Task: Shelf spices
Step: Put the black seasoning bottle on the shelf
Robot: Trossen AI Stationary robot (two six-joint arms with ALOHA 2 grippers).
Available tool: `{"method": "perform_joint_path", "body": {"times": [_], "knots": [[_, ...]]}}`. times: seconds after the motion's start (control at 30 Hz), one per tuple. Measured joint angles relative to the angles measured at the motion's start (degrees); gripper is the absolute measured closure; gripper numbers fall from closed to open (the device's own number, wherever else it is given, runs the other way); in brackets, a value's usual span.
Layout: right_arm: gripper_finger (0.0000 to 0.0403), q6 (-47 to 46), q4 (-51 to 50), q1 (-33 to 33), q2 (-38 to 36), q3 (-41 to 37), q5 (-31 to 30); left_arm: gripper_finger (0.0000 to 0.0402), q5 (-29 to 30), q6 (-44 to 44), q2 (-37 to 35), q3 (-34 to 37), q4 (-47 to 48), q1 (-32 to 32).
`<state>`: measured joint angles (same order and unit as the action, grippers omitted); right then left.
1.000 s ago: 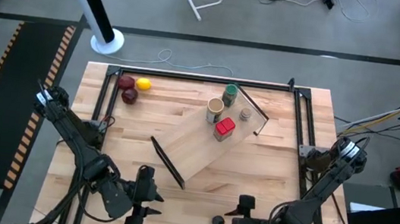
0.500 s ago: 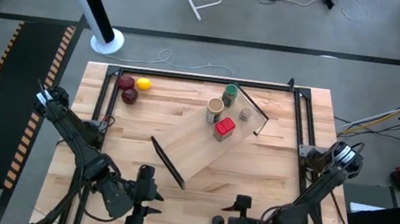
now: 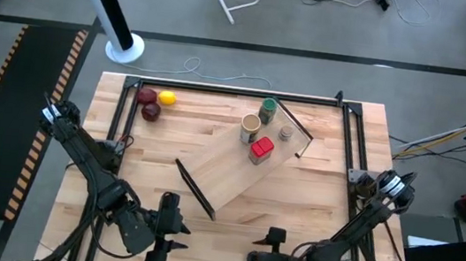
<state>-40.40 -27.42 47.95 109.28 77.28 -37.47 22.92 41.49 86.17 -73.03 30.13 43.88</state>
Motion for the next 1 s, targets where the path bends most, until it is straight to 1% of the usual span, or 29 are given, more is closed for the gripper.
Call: {"method": "perform_joint_path", "body": {"times": [0.33,0.43,0.53,0.6,0.8,0.9,1.0], "knots": [[0.0059,-0.20,1.52,-1.53,4.23,-0.07,0.52,0.0237,0.02,0.52,0.01,0.00,0.55,0.04],[0.0069,-0.55,1.66,-2.16,4.66,-0.07,1.39,0.0237,0.02,0.62,0.01,0.00,0.76,0.04],[0.0098,-0.55,1.64,-2.77,4.76,-0.07,1.90,0.0237,0.02,0.64,0.01,0.00,0.74,0.04],[0.0127,-0.55,1.64,-3.15,4.76,-0.07,1.92,0.0237,0.02,0.70,0.01,0.00,0.85,0.04],[0.0236,1.47,1.02,-4.15,4.61,-0.02,4.97,0.0237,0.02,1.10,0.01,0.00,0.85,0.07],[0.0236,4.86,-1.26,-4.58,3.58,-0.02,6.58,0.0237,0.02,1.10,0.01,0.00,0.85,0.07],[0.0236,8.69,-5.61,-5.22,1.49,0.45,7.12,0.0237,0.04,1.08,0.01,0.00,0.81,0.07]]}}
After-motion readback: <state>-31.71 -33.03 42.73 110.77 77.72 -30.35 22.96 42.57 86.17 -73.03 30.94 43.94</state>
